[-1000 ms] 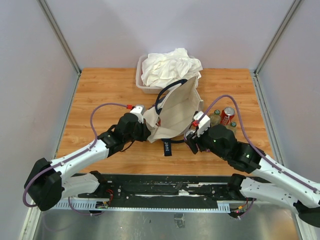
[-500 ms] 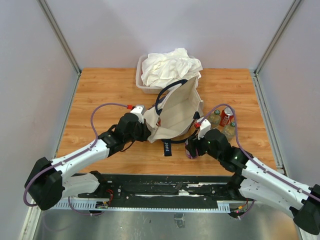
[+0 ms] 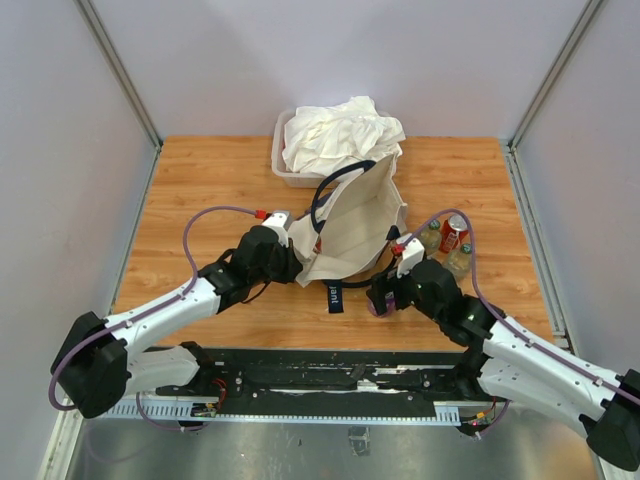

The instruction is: Take the beverage out of the canvas bag

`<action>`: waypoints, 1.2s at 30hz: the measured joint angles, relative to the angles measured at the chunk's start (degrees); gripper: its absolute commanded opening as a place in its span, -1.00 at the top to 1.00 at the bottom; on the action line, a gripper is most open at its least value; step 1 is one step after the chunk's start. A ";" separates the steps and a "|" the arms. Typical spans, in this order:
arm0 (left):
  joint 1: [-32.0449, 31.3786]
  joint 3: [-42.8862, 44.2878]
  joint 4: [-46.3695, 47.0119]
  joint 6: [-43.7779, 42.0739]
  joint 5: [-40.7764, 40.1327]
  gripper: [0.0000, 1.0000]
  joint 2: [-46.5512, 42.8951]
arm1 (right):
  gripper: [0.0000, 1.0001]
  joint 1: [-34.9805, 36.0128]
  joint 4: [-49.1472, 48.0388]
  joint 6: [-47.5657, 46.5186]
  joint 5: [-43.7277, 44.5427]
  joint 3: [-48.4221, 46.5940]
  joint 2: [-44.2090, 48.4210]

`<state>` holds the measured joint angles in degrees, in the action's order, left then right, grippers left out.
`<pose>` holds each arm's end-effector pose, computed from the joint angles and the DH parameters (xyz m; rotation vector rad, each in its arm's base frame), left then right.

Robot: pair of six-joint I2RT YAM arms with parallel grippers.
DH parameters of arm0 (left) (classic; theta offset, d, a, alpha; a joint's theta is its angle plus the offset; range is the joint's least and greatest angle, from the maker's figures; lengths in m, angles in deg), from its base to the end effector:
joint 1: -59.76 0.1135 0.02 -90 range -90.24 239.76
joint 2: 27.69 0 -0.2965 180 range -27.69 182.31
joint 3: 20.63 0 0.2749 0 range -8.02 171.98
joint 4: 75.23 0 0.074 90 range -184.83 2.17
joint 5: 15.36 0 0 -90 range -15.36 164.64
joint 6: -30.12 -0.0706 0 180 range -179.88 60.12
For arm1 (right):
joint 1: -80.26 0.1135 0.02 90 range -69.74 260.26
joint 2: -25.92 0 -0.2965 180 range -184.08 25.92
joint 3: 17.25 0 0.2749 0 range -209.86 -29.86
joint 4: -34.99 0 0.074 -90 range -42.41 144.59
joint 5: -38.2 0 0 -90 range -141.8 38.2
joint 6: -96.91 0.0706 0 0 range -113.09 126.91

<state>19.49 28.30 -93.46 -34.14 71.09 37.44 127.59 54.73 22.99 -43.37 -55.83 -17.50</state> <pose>0.2153 -0.1766 0.2241 0.2460 2.2178 -0.5824 0.1495 0.1469 0.2343 -0.4559 1.9881 0.5599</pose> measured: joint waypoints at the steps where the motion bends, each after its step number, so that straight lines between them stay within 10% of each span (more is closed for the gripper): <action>1: 0.00 0.00 0.02 0.00 0.04 0.97 0.09 | -0.97 0.00 0.35 -0.07 0.31 -0.31 0.09; 10: 0.00 0.35 -0.17 -0.02 0.22 0.97 0.46 | -0.09 0.02 3.74 -3.93 0.31 -10.71 0.57; 21: 0.00 0.76 -0.98 0.02 -0.35 0.97 -0.15 | 0.21 0.13 -0.33 -10.64 -5.62 -26.43 -11.78; 36: 0.00 0.76 -1.53 0.63 -1.51 0.97 -1.53 | -0.92 -0.85 -7.82 -8.07 -13.49 -28.24 -38.56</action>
<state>19.49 29.06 -94.99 -33.51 69.58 35.91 126.74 46.90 14.92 -56.86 -84.07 -56.05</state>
